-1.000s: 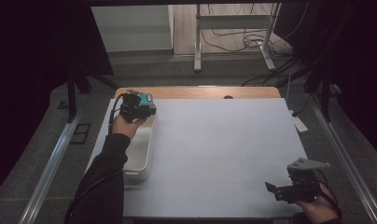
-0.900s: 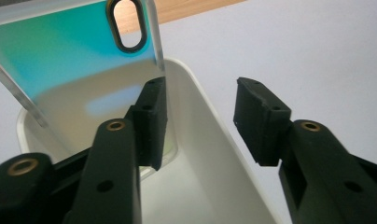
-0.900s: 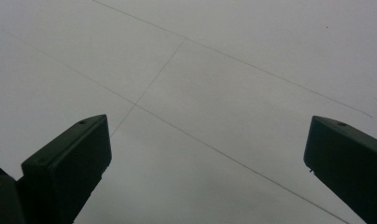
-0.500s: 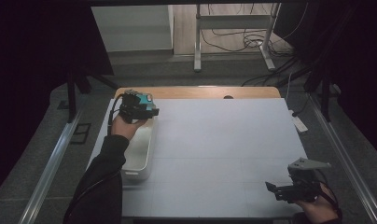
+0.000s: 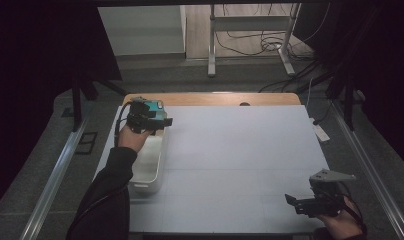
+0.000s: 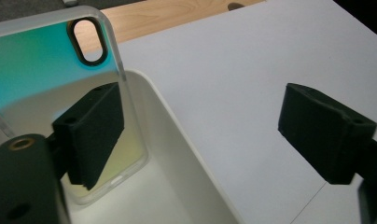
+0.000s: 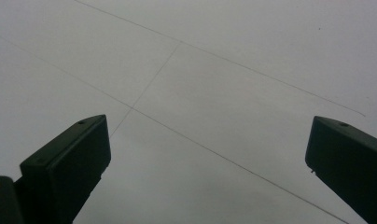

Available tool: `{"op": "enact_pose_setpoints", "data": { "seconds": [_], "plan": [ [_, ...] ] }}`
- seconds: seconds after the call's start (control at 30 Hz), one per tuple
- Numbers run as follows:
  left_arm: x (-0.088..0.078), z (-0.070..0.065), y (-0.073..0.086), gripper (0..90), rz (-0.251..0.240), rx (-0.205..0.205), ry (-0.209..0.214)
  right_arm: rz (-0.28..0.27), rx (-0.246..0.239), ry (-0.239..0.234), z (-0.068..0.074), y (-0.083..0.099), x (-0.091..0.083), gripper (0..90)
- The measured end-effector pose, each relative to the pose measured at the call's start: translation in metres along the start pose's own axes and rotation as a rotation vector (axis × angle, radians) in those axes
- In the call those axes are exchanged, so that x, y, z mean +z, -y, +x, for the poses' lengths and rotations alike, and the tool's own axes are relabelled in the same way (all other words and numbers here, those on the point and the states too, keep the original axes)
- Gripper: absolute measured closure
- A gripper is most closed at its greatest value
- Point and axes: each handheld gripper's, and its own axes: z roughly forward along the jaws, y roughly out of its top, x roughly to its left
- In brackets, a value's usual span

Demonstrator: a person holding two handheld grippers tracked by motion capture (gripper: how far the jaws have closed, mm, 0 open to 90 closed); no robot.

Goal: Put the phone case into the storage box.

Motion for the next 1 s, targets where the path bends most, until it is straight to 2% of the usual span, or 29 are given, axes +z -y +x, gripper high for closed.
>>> {"op": "enact_pose_setpoints", "data": {
  "seconds": [0.23, 0.4, 0.63, 0.77, 1.0],
  "plan": [
    [-0.004, -0.005, 0.002, 6.4, -0.017, 0.014, 0.009, 0.0, 0.0, 0.0, 0.0, 0.0, 0.0, 0.1],
    [-0.006, -0.007, 0.006, 5.1, -0.041, 0.007, 0.028, 0.001, 0.0, 0.001, 0.0, 0.0, 0.0, 0.1],
    [-0.009, -0.01, 0.011, 3.5, -0.063, 0.01, 0.03, 0.0, 0.001, 0.001, 0.0, 0.0, 0.0, 0.1],
    [-0.009, -0.013, 0.014, 2.8, -0.064, 0.04, 0.029, 0.001, 0.0, 0.002, 0.0, 0.0, 0.0, 0.1],
    [-0.011, -0.021, 0.018, 1.9, -0.076, 0.07, 0.045, 0.001, -0.002, 0.0, 0.0, 0.0, 0.0, 0.1]
  ]
}}
